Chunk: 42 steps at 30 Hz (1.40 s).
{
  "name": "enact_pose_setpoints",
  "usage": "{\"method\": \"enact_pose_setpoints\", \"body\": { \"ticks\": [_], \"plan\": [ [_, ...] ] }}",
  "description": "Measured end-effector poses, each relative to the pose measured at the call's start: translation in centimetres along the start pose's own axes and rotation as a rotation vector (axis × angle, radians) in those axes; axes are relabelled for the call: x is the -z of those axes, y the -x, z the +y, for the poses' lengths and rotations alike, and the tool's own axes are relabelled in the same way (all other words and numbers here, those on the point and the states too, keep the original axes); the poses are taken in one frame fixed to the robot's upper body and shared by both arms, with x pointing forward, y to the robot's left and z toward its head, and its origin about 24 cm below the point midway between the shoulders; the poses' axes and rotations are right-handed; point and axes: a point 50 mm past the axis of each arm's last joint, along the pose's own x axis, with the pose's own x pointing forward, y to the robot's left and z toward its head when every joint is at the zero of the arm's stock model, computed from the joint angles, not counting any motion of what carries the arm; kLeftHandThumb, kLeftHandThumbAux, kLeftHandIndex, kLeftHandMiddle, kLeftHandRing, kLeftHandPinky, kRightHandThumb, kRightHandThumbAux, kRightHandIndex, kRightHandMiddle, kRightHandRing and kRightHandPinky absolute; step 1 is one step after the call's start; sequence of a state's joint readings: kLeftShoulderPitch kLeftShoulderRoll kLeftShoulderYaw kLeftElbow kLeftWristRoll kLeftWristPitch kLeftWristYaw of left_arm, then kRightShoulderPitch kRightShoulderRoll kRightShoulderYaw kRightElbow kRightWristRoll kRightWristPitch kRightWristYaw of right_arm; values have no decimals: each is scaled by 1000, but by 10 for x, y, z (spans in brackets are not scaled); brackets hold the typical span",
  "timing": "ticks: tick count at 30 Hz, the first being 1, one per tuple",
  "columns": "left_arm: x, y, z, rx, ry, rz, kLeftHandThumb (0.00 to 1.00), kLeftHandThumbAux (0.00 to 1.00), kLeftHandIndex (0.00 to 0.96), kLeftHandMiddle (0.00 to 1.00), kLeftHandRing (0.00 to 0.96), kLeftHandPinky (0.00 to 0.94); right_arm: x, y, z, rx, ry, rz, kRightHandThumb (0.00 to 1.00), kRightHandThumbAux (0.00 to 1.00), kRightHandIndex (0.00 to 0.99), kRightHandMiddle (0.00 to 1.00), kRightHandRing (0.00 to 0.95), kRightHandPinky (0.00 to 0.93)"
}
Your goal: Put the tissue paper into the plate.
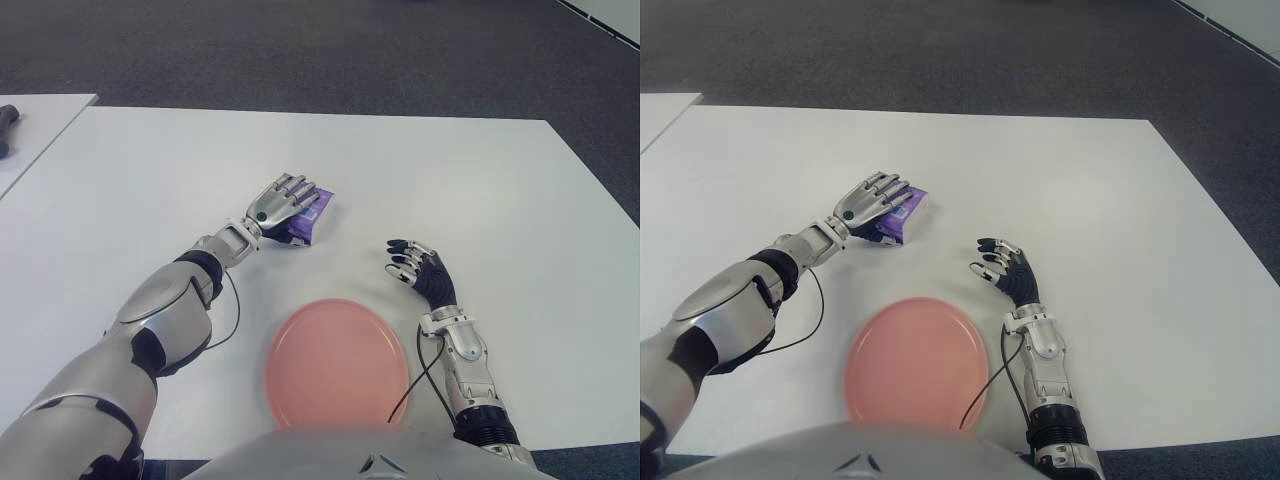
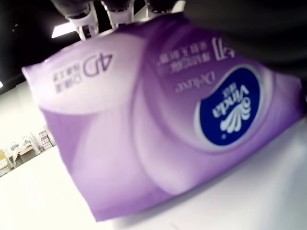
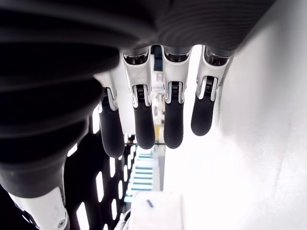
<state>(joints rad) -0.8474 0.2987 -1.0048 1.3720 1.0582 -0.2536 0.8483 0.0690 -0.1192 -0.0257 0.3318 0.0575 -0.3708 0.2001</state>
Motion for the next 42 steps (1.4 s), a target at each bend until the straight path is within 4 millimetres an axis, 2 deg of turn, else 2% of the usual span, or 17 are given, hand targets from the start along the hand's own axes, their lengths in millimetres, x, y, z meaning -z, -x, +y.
{"method": "enact_pose_setpoints", "body": {
  "ticks": [7, 10, 11, 12, 13, 14, 17, 20, 29, 37, 42],
  "plan": [
    [0, 0, 0, 0, -2, 0, 323, 405, 0, 0, 0, 0, 0, 0, 0, -1, -2, 0, 674, 736, 403, 324, 305, 310],
    [0, 0, 0, 0, -1, 1, 349, 457, 0, 0, 0, 44, 0, 0, 0, -1, -2, 0, 673, 736, 403, 324, 302, 304],
    [1, 0, 0, -1, -2, 4, 413, 508, 57, 60, 71, 126, 0, 0, 0, -1, -2, 1, 673, 736, 403, 324, 302, 306],
    [1, 0, 0, -3, -2, 6, 437, 527, 78, 82, 96, 155, 0, 0, 0, -1, -2, 1, 673, 736, 403, 324, 302, 307],
    [0, 0, 0, -7, -2, 10, 581, 579, 192, 234, 251, 310, 0, 0, 0, -2, -1, 1, 674, 737, 403, 324, 304, 311],
    [0, 1, 0, -15, -1, 12, 673, 612, 265, 331, 351, 411, 0, 0, 0, -1, -1, 0, 674, 737, 403, 324, 304, 313],
    [-1, 2, 1, -72, 6, 16, 791, 645, 367, 460, 536, 599, 0, 0, 0, -1, -1, 0, 674, 737, 403, 324, 306, 316],
    [-1, 3, 4, -137, 16, 20, 833, 656, 400, 503, 634, 683, 0, -1, 0, -1, -2, -1, 674, 737, 403, 325, 310, 320],
    [-10, 6, 4, -265, 126, 139, 853, 665, 402, 539, 795, 798, 0, -1, -1, -7, -2, -1, 674, 737, 403, 325, 311, 314],
    [-13, 5, 5, -295, 150, 165, 855, 666, 402, 545, 835, 836, 0, -2, -1, -10, 0, 1, 673, 737, 402, 324, 307, 312],
    [-13, 4, 5, -298, 156, 172, 855, 666, 402, 545, 840, 821, 0, -2, -1, -12, 1, -3, 672, 737, 402, 323, 305, 308]
  ]
}}
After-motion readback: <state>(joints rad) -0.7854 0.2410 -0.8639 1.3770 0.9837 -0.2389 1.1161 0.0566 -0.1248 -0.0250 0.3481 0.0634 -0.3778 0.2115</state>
